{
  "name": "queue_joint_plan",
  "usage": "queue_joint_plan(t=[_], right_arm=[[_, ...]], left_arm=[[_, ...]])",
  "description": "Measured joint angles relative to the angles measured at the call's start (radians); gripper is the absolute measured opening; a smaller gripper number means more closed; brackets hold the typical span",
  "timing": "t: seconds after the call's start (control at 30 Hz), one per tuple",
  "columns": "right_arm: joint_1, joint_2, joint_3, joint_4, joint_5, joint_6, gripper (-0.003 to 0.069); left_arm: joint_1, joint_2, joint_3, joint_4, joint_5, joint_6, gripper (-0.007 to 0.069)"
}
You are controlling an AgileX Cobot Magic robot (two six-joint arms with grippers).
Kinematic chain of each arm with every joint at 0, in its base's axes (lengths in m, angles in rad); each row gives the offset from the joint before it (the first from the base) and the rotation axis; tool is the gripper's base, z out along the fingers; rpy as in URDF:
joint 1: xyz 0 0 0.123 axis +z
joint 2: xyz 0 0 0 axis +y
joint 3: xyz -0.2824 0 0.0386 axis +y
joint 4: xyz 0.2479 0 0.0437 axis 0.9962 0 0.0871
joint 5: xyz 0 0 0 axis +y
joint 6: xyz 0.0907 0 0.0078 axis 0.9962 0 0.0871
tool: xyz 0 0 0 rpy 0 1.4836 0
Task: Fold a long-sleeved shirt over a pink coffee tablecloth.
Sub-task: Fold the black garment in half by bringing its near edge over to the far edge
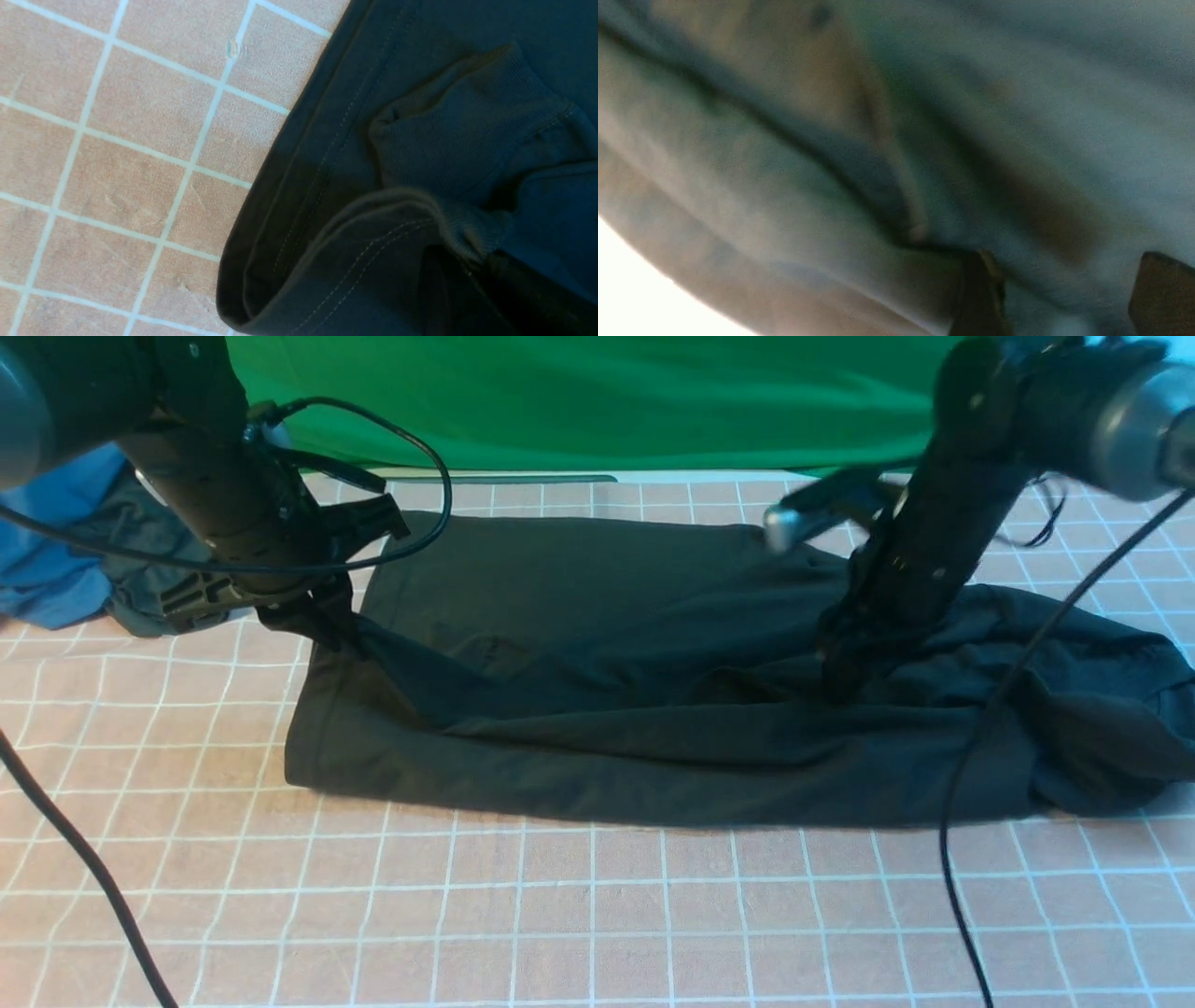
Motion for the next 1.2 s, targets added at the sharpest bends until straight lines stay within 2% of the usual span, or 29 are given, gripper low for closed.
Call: queue_joint_plan(t=[0.13,0.3,0.4,0.5,0.63,0.87,1.2], right_arm=[[0.024,0.003,0.0,-0.001,0.054,-0.001,0.0475],[0.055,0.0,0.0,-0.01,0.06,-0.001,0.0549],[0.077,0.006,0.0,-0.062,0.052,0.015,0.0574],[0.085,0.016,0.0,-0.118,0.006,0.079,0.0578],[0.085,0.021,0.0,-0.135,-0.019,0.101,0.0581],[0.085,0.017,-0.036,-0.079,0.054,0.11,0.0583],[0.083,-0.024,-0.104,-0.067,-0.003,0.13,0.0583]], left_arm=[[0.0,0.0,0.0,0.0,0.001,0.014,0.0032],[0.0,0.0,0.0,0.0,0.001,0.033,0.0032],[0.0,0.0,0.0,0.001,0.001,0.035,0.0032],[0.0,0.0,0.0,0.001,0.001,0.044,0.0032],[0.0,0.0,0.0,0.003,0.001,0.05,0.0032],[0.0,0.0,0.0,0.004,0.001,0.057,0.0032],[0.0,0.0,0.0,0.008,0.001,0.074,0.0032]])
